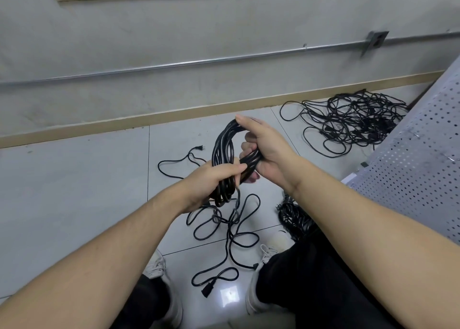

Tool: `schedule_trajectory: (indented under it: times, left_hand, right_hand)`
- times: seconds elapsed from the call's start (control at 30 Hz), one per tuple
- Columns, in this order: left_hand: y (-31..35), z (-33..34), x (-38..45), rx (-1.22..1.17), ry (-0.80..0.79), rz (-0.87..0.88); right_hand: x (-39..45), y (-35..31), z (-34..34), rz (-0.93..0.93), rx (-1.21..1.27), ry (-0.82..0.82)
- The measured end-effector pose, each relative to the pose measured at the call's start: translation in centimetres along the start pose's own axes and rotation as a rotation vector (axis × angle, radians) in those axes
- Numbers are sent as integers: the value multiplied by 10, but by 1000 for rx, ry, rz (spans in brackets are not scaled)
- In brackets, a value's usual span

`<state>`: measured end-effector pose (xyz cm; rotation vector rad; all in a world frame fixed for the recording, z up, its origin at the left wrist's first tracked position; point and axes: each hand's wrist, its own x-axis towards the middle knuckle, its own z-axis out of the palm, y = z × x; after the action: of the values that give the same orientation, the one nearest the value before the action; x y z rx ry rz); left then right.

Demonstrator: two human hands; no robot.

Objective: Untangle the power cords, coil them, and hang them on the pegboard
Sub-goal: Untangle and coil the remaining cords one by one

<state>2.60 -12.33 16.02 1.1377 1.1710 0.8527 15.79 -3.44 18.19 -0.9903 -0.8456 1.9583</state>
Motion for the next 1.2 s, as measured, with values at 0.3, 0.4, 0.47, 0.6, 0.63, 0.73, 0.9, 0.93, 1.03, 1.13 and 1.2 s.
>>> schedule_trajectory:
  times: [0.3, 0.4, 0.47, 0.6, 0.63, 0.73, 0.9, 0.93, 1.03, 1.13, 1.2]
  left_hand:
    - [16, -6, -2, -298, 160, 107]
    - [29, -18, -4, -493, 273, 174]
    - [35, -27, -7, -601, 380, 232]
    - [34, -54, -9, -542, 647, 223]
    - [31, -60, -9, -483, 711, 199]
    - [18, -76, -9, -313, 881, 145]
    - [3, -87, -5, 42, 944, 70]
    - [0, -85, -5, 94, 928, 44]
    - [0, -73, -1, 208, 861, 3]
    - [2, -57, 1, 326, 751, -18]
    - [1, -50, 1, 410, 678, -23]
  right_hand:
    - [6, 11, -16, 48, -248, -311]
    - [8, 29, -24, 205, -749, -597]
    - [8, 38, -24, 274, -948, -669]
    - [10, 46, -32, 301, -1142, -601]
    - [11, 44, -33, 260, -1207, -551]
    - [11, 32, -32, 138, -1338, -453]
    - [-1, 23, -26, -62, -1102, -476]
    - [-5, 21, -23, -124, -1037, -474]
    - [-12, 16, -14, -277, -849, -372]
    - [-15, 14, -8, -377, -818, -284]
    - [-14, 16, -9, -403, -839, -264]
